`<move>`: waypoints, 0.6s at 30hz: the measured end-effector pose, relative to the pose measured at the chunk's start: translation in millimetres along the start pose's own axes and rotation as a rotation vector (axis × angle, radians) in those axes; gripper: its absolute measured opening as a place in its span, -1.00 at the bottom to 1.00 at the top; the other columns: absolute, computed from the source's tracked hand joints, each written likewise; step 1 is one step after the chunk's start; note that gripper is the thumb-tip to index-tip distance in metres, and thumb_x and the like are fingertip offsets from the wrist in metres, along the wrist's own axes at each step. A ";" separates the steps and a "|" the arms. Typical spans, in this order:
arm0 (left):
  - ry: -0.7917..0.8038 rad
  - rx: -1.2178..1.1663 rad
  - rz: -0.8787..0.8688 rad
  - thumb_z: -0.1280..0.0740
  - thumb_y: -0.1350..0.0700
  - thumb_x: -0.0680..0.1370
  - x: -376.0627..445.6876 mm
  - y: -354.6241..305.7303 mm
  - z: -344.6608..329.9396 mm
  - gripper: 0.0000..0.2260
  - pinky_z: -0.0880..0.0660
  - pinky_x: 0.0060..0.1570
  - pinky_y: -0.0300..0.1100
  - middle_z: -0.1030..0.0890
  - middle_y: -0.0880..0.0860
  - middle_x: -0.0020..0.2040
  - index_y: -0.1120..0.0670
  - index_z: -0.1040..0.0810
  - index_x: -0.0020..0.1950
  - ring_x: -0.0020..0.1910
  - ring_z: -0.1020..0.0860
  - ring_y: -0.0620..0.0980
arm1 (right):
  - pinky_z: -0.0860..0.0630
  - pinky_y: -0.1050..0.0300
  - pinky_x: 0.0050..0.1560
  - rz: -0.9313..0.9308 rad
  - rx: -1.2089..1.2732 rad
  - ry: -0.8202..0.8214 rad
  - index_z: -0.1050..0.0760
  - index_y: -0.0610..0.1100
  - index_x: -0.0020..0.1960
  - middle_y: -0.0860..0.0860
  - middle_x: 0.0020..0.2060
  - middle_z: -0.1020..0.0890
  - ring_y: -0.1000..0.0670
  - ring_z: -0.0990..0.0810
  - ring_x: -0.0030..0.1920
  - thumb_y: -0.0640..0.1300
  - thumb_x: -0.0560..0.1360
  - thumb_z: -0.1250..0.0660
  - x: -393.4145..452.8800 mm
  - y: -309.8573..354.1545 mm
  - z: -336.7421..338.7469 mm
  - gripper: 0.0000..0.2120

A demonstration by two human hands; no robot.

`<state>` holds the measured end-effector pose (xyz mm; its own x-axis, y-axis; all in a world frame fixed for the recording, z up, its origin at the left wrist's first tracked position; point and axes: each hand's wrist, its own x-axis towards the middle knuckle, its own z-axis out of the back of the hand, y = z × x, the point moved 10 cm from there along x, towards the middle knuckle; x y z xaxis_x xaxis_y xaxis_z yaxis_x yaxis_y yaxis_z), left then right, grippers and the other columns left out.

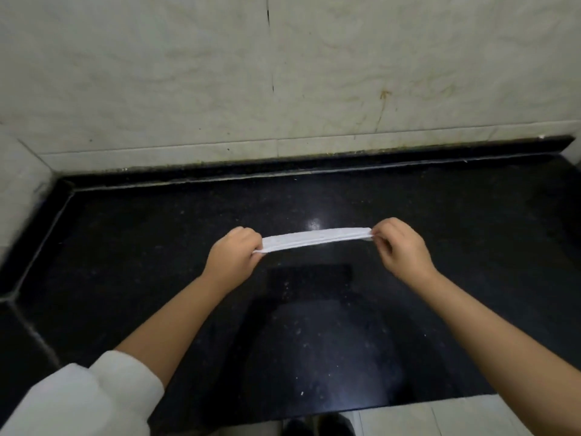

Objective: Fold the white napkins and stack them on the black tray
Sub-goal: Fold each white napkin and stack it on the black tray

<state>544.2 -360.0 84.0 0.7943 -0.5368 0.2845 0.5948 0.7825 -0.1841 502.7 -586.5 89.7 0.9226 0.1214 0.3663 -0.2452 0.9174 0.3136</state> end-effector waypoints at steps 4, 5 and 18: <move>0.288 0.194 -0.104 -0.59 0.20 0.10 -35.7 -17.9 -57.9 -0.74 -0.40 -0.53 -0.32 -0.58 0.06 -0.38 0.13 -0.53 -0.38 -0.42 -0.57 0.02 | -0.46 0.12 -0.43 0.076 -0.113 0.073 -0.46 -0.20 -0.14 -0.15 -0.38 -0.60 -0.16 -0.56 -0.40 -0.31 0.31 -0.19 -41.1 3.9 -51.3 -0.84; 0.433 0.221 -0.104 -0.54 0.18 0.24 -49.9 -21.4 -78.6 -0.81 -0.46 -0.39 -0.28 -0.62 0.10 -0.22 0.15 -0.57 -0.25 -0.26 -0.60 0.02 | -0.46 0.17 -0.42 0.094 -0.148 0.172 -0.50 -0.18 -0.21 -0.10 -0.39 -0.60 -0.14 -0.56 -0.40 -0.33 0.24 -0.27 -56.5 4.5 -71.9 -0.85; 0.461 -0.056 0.384 -0.16 0.10 0.61 -77.8 -3.8 -112.7 -0.64 -0.25 0.40 -0.07 -0.31 0.15 0.44 0.18 -0.36 0.39 0.42 -0.30 0.09 | -0.46 0.00 0.05 -0.733 0.010 0.536 -0.32 -0.26 0.24 -0.18 0.16 -0.51 -0.17 -0.51 0.14 -0.05 0.55 -0.19 -103.8 -45.3 -113.6 -0.63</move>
<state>494.1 -356.7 -43.5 0.9179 -0.3106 -0.2468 0.2509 0.9364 -0.2454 451.8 -597.5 -62.1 0.8625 -0.3291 -0.3843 0.4579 0.8309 0.3162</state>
